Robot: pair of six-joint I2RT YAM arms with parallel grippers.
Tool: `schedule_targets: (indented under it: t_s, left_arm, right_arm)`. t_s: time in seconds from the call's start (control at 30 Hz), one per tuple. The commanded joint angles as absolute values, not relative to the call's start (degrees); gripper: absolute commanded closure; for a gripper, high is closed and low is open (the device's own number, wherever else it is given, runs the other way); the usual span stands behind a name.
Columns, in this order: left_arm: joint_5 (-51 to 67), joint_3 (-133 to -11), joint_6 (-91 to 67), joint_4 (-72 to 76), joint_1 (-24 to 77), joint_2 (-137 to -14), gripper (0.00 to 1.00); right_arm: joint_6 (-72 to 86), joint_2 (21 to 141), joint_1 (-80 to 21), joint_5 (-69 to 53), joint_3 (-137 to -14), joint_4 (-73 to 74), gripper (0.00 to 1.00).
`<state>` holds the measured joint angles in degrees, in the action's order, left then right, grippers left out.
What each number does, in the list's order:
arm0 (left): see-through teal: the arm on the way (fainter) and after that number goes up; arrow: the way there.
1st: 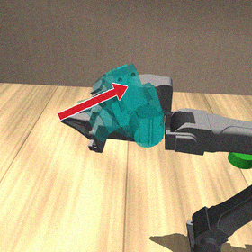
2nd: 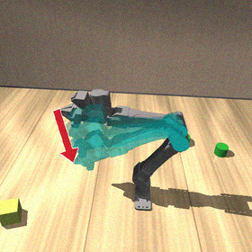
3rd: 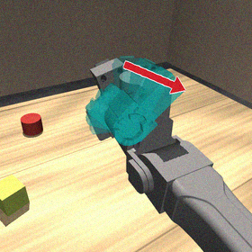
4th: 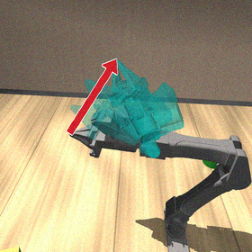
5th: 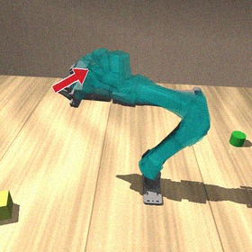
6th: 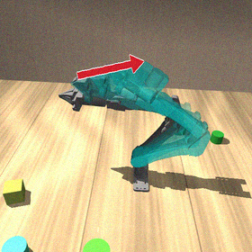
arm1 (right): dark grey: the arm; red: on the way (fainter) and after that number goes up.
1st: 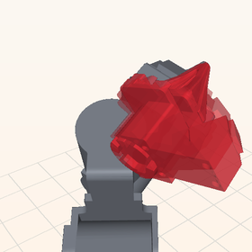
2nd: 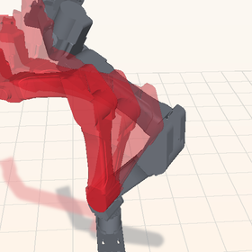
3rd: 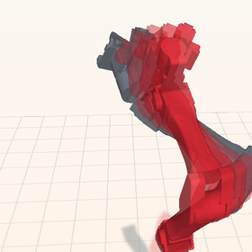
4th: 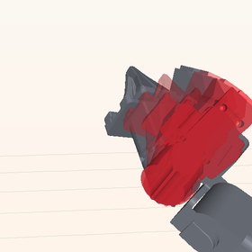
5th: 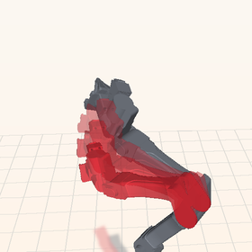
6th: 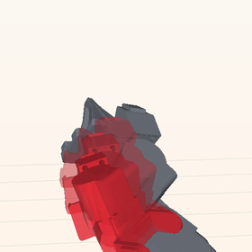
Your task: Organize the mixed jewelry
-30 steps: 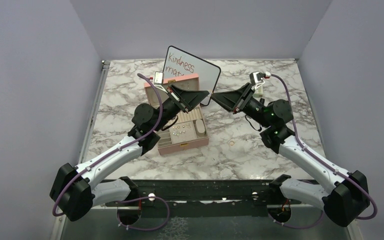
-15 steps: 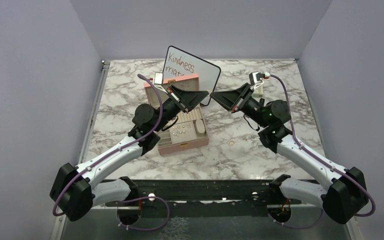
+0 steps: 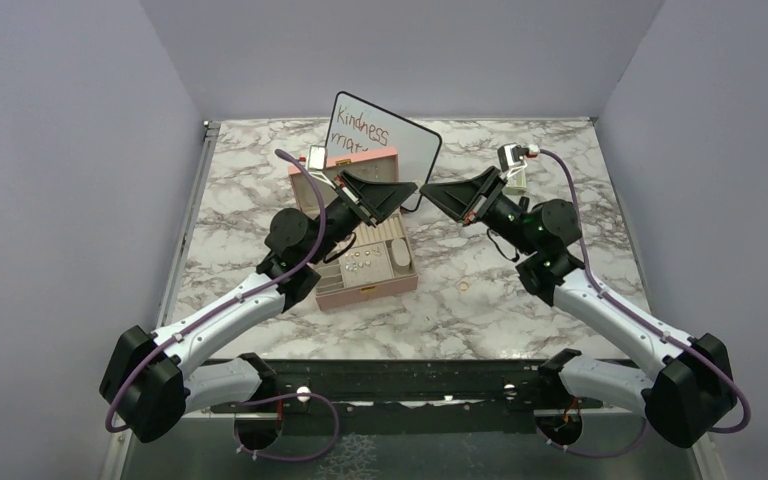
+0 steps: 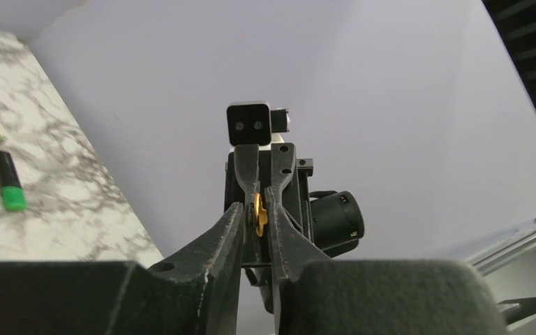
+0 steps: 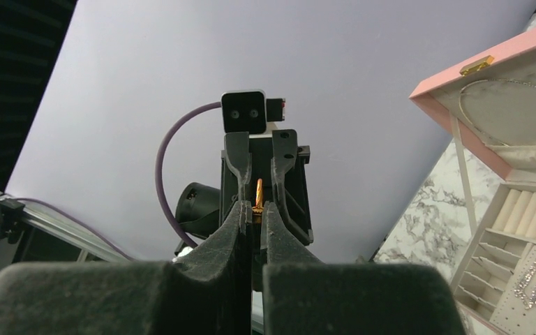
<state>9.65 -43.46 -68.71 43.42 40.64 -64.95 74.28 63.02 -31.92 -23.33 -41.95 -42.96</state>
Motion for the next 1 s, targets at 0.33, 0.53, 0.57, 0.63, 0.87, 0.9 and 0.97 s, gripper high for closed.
schedule_targets:
  t_s: [0.33,0.53,0.57,0.63,0.87,0.9,0.97]
  left_arm:
    - [-5.6,-40.8,-55.3,7.3,36.3,-48.6,0.19]
    - [-20.2,-47.5,-42.0,-11.1,36.1,-45.8,0.16]
    - [-22.1,-48.5,-39.8,-13.0,36.1,-45.8,0.16]
    - [-26.0,-50.2,-35.8,-14.9,36.1,-45.7,0.15]
    - [-37.4,-53.7,-25.3,-17.1,36.1,-46.2,0.15]
    - [-38.9,-53.6,-24.5,-17.2,36.1,-46.2,0.15]
    - [-41.4,-53.3,-23.9,-17.5,36.1,-46.1,0.15]
  right_arm:
    - [54.0,66.9,-32.3,-22.4,-56.6,1.4,0.99]
    - [40.4,77.7,-34.2,-19.0,-67.4,20.4,0.99]
    - [38.8,79.5,-35.0,-16.9,-69.3,22.8,0.99]
    - [36.0,83.2,-36.9,-12.7,-73.2,26.6,0.99]
    - [30.8,96.8,-41.9,-3.4,-85.8,33.7,0.99]
    - [30.3,98.6,-42.3,-2.6,-87.2,34.0,0.99]
    - [29.6,101.9,-43.0,-0.7,-90.1,34.7,0.99]
